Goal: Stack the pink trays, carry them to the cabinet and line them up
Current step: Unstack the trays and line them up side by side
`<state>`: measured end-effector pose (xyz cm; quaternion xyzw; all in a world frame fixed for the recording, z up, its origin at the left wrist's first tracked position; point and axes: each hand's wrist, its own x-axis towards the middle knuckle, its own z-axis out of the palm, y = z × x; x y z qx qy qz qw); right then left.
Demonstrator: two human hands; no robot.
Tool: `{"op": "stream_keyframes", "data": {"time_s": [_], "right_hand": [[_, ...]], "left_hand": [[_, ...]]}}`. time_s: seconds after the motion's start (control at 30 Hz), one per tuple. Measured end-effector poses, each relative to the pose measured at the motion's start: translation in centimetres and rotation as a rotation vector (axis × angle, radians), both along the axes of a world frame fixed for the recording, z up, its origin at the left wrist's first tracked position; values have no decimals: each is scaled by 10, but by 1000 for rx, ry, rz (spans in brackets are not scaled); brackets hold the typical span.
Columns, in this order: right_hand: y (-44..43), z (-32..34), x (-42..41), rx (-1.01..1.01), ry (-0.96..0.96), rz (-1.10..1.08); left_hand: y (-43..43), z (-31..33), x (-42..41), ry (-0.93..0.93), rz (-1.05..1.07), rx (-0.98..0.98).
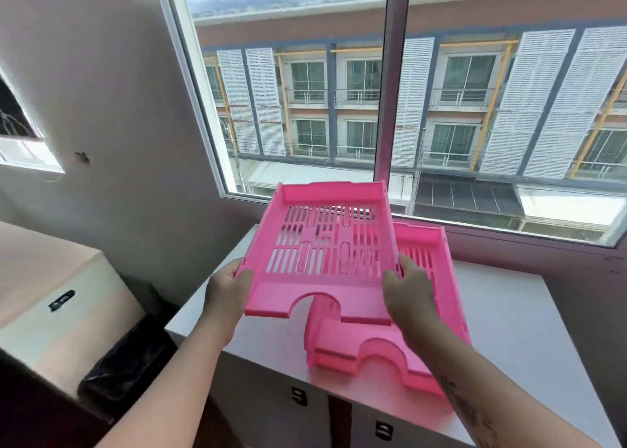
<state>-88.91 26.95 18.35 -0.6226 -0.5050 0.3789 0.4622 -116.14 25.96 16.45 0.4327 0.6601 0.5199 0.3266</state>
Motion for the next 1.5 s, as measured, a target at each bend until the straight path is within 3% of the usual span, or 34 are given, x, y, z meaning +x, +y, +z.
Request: {"op": "stream_keyframes", "data": {"time_s": [0.37,0.53,0.87,1.03,1.13,1.37,1.5], "right_hand": [[35,-38,-189,-25,41,92],[36,-80,-218,-125,-11,78],[39,-124,-222,-233,-138,1],[54,-96,-218,-178,-212,-10],[73,-66,-213,-65,-203,-5],[79,-18,-160,15,-181,-96],[64,-12,-87,14,-334,-139]], "left_hand": [[8,-35,-176,-37,188,-27],[12,-80,-202,-90,148,-97],[28,-134,-212,-31,28,-220],[47,-113,-227,-47,83,-152],[66,-83,-228,44,114,-51],[92,-39,-142,179,-12,103],[93,-32,-63,240,-200,110]]}}
